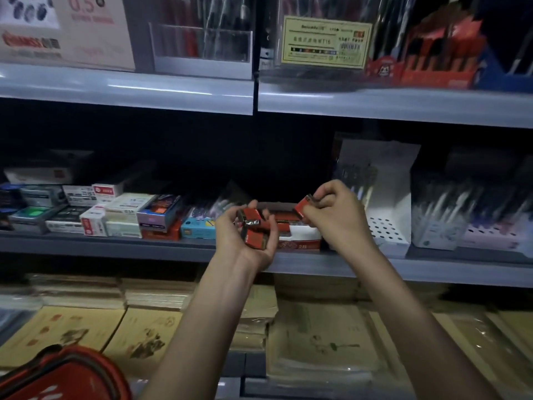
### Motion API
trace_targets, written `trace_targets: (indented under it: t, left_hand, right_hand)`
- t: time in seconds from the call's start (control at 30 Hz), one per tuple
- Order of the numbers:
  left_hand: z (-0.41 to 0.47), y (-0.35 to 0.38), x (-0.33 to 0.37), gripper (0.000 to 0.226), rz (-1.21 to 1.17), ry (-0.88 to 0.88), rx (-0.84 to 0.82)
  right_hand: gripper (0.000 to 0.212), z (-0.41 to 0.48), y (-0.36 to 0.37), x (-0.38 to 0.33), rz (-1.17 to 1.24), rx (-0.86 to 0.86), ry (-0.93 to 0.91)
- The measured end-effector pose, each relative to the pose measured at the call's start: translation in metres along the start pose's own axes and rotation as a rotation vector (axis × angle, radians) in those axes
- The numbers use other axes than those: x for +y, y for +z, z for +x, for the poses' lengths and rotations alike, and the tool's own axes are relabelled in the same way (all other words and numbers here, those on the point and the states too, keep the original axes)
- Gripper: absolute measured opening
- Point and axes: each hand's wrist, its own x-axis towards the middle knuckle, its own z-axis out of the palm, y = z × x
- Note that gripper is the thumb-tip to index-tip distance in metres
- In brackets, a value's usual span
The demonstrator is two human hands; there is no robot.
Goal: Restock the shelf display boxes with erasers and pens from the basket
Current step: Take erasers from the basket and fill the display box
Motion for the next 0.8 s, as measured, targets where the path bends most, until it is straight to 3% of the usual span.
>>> trace_targets:
  t: [0.33,0.5,0.8]
  left_hand:
    - [0.007,-0.022,-0.007,0.015,0.161,-0.042,-0.180]
    - [0.008,-0.026,-0.019,0.014,0.211,-0.027,-0.162]
    - [0.009,-0.030,-0.032,0.012,0.175,-0.076,-0.070]
  right_hand:
    - [0.009,0.024,0.019,0.033,-0.642,-0.089,-0.273]
    - [0.010,0.027,0.024,0.038,-0.845,-0.148,-0.364]
    - [0.012,0.036,0.032,0.042,-0.703,-0.130,-0.234]
